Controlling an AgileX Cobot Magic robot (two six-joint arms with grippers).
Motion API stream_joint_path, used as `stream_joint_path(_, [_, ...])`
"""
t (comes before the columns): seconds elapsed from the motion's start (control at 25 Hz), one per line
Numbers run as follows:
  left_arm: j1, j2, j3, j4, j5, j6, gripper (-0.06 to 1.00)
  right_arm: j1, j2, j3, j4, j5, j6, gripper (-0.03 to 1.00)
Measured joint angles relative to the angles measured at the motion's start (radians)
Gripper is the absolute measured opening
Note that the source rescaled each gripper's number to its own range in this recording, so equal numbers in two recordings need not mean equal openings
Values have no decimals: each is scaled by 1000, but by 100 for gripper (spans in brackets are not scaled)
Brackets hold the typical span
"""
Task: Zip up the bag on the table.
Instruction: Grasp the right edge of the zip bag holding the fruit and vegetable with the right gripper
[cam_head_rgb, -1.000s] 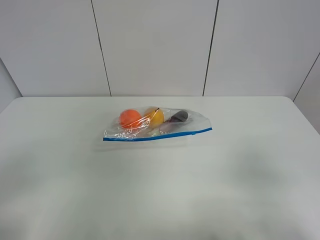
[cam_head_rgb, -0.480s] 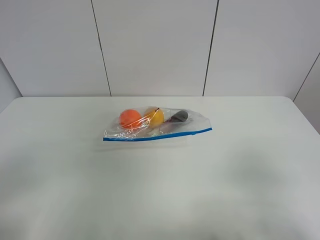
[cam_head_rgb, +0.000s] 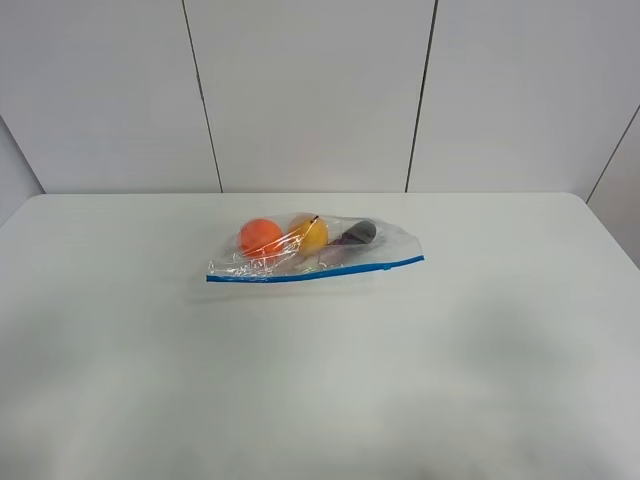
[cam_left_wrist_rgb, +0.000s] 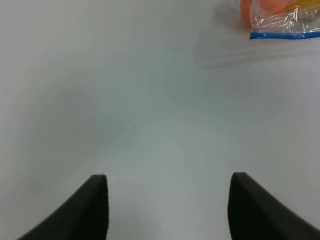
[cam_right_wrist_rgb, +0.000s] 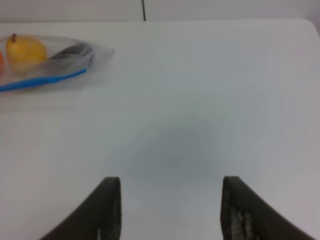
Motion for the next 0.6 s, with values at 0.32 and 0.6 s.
stream_joint_path(0.32, [0, 0, 0, 0, 0, 0, 90, 0, 107, -83, 28, -126, 0, 96])
stream_joint_path(0.6, [0, 0, 0, 0, 0, -1, 90, 0, 430, -149, 144, -393, 132, 98])
